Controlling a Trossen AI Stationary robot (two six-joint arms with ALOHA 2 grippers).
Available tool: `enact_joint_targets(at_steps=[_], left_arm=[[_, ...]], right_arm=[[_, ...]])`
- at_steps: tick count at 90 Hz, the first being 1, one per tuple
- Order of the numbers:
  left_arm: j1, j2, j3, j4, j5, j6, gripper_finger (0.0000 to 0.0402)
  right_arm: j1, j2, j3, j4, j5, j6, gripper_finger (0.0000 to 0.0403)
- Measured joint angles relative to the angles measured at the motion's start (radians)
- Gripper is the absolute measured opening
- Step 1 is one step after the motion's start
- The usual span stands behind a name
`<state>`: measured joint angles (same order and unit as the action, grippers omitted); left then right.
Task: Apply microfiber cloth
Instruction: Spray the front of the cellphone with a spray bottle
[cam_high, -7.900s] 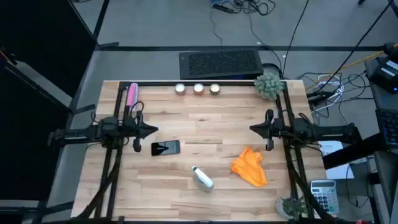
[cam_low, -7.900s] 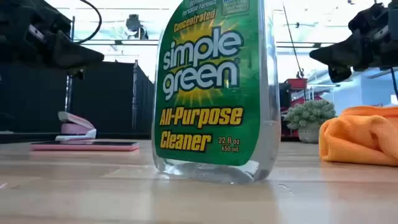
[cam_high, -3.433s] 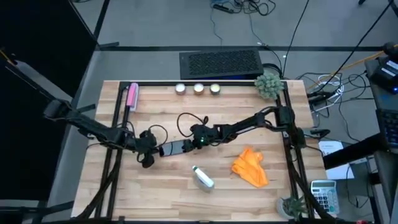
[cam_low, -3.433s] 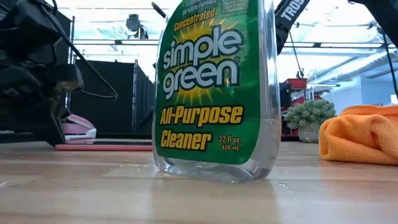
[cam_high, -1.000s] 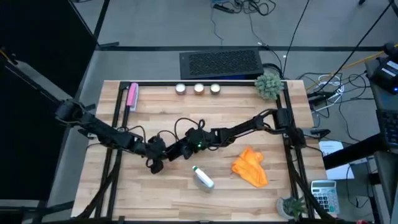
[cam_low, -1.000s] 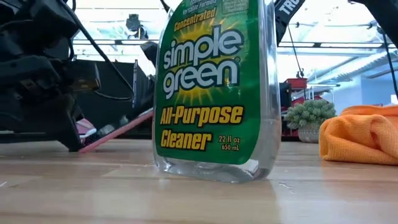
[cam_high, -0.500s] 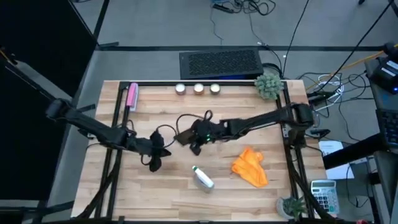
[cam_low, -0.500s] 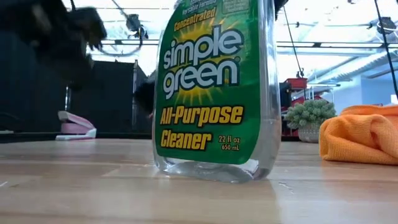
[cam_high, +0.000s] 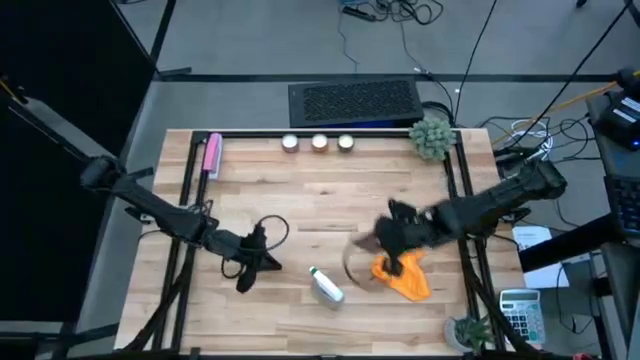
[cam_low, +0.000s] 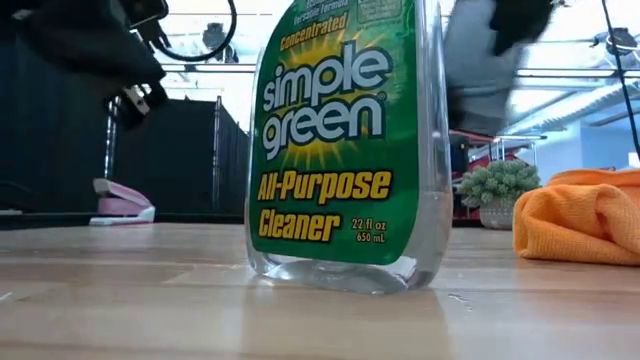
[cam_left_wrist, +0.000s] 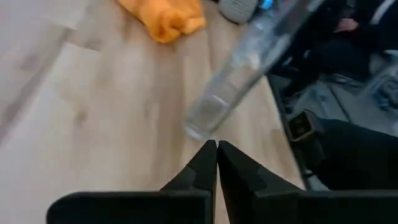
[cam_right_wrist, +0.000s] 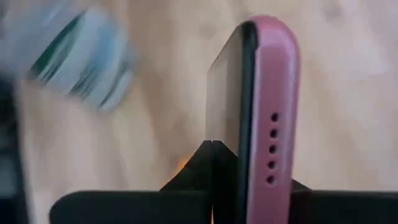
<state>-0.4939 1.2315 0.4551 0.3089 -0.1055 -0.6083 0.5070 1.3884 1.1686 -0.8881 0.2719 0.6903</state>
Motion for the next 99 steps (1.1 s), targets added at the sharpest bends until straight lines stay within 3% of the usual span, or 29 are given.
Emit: enact_joint_targets(at_steps=[16,43,67,99], left_arm=[[-0.074,0.201,0.134,0.018,-0.037,-0.013,0.0000],[-0.087,0.474,0.384,0.014,-0.079,0.020,0.0000],[-0.044,0.517,0.424,0.012,-0.211,-0.018,0.0000],[-0.032,0.517,0.424,0.014,-0.222,-0.036,0.0000]], right_arm=[[0.140,0.082,-0.051,0.156,0.092,0.076,0.0007],[0.170,0.242,-0.053,0.345,0.093,0.082,0.0007],[0.170,0.295,-0.053,0.450,0.055,0.097,0.0007],[0.176,0.296,-0.052,0.489,0.063,0.110,0.0007]])
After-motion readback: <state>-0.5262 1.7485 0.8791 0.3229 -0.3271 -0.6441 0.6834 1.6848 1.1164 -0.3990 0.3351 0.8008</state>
